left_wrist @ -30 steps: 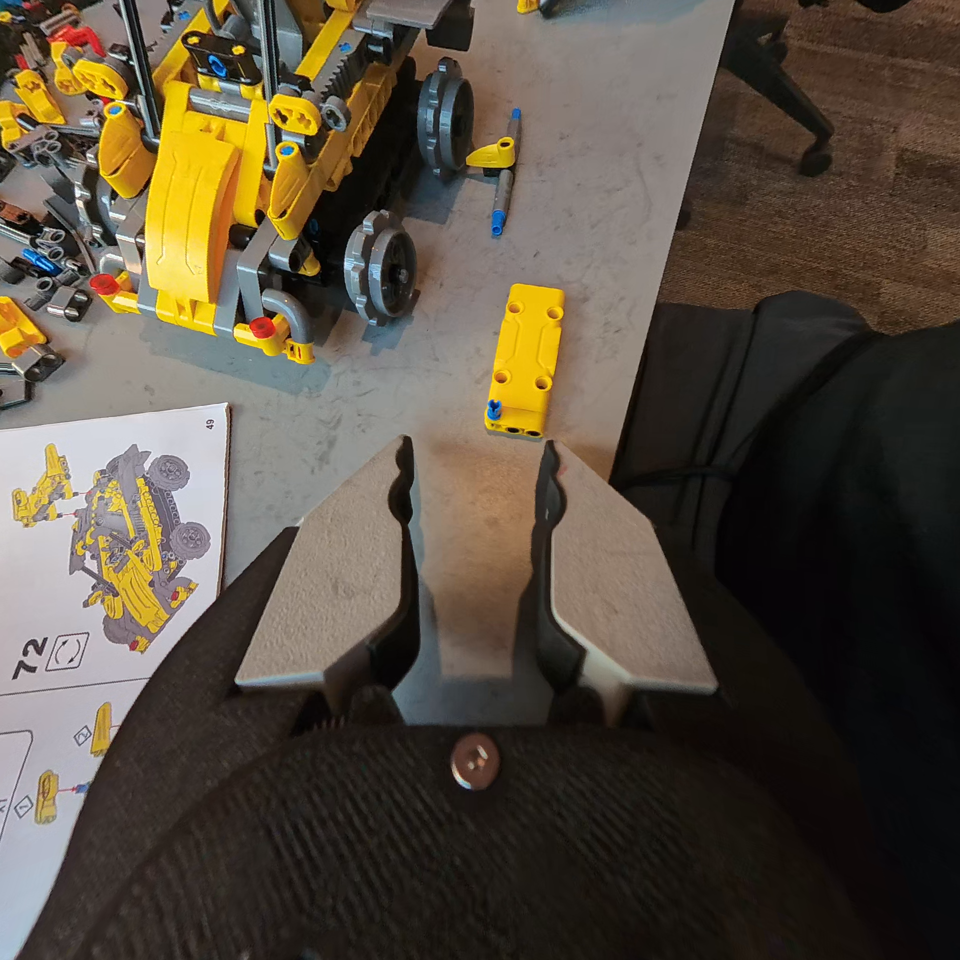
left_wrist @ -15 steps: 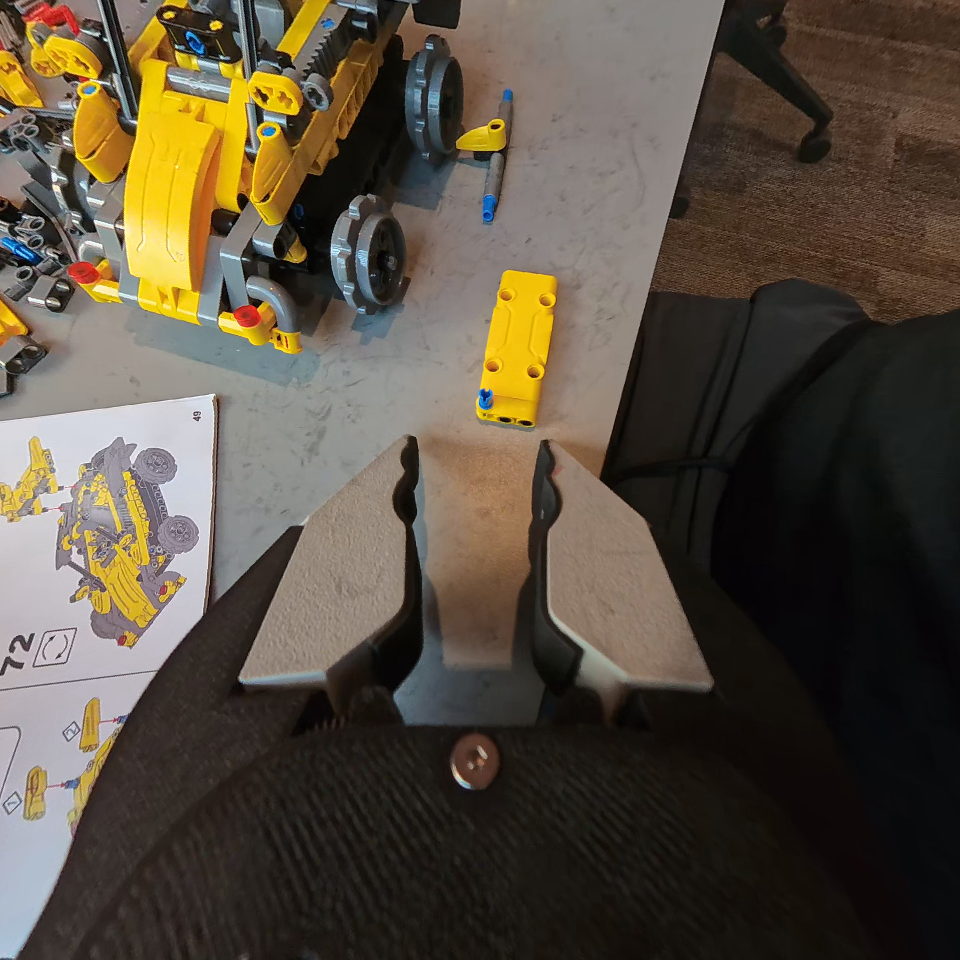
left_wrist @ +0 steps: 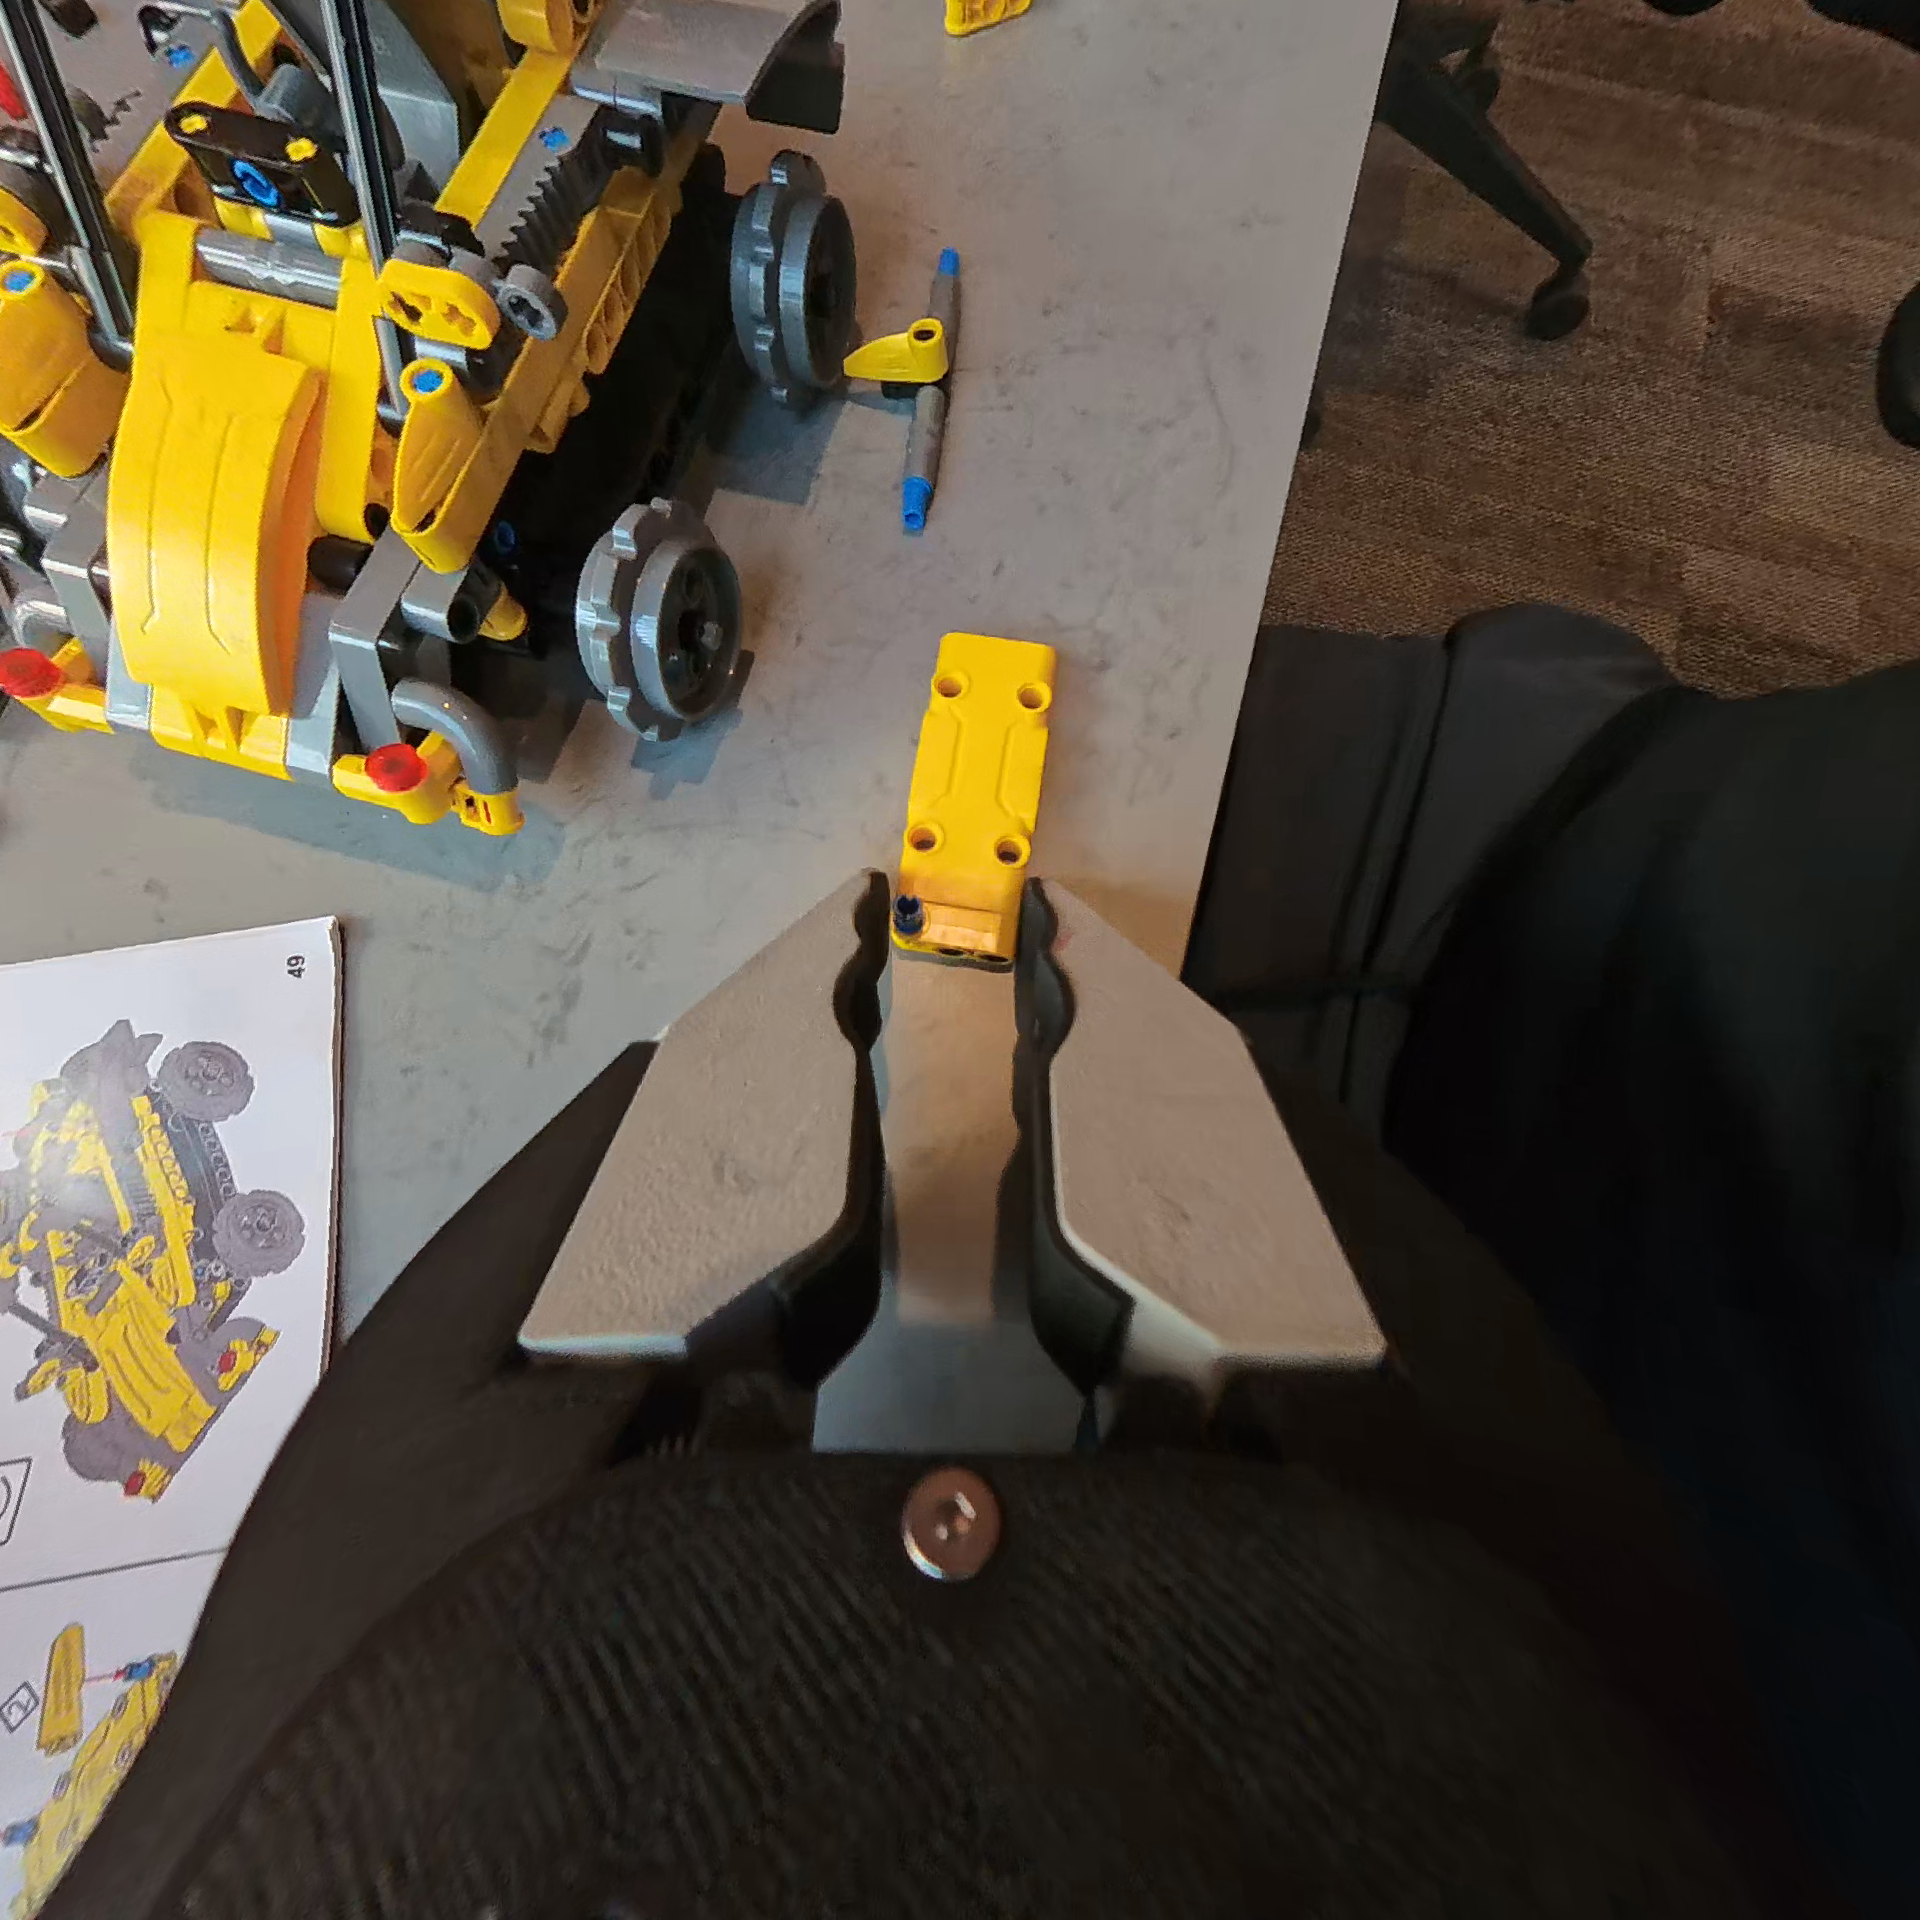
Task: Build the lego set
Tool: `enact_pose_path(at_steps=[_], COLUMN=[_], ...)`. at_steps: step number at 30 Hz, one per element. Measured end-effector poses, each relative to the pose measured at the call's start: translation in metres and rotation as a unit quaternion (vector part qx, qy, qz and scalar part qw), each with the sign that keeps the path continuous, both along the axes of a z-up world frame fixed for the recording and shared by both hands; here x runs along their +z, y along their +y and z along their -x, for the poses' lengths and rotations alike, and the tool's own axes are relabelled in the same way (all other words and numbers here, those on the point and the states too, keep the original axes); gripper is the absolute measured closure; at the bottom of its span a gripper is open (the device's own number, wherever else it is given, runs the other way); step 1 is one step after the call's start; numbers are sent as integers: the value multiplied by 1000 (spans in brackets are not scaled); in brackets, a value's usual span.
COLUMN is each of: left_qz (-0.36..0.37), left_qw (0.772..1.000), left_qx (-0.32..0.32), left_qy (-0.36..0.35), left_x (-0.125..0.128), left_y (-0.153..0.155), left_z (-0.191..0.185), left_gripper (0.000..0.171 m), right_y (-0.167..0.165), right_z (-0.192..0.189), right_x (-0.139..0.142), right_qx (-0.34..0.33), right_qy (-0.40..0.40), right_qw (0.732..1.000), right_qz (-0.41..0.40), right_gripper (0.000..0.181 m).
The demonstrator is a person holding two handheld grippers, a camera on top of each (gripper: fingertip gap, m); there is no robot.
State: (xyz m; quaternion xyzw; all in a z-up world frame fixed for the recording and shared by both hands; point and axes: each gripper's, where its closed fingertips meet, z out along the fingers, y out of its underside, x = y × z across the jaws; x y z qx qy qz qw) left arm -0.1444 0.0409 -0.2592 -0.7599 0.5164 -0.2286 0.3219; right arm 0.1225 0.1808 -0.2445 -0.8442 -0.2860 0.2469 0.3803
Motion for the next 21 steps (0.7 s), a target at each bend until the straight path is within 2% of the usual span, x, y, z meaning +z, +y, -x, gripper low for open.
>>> enact_pose_path(at_steps=[7,14,17,21], left_qz=[-16,20,26,10], left_qw=[1000,995,994,995], left_qx=[20,101,105,102], left_qy=[5,-12,-16,-6], left_x=[1,1,2,1], left_y=[2,21,22,22], left_z=[13,49,50,50], left_gripper=[149,150,149,145], right_y=[0,6,6,7], right_z=[-3,-25,-24,-21], right_x=[-6,-7,-8,-15], right_qx=[1,-24,-19,-18], right_qy=[-36,-31,-18,-45], right_qw=[999,999,999,998], right_qz=[-5,7,20,29], right_gripper=[156,154,154,156])
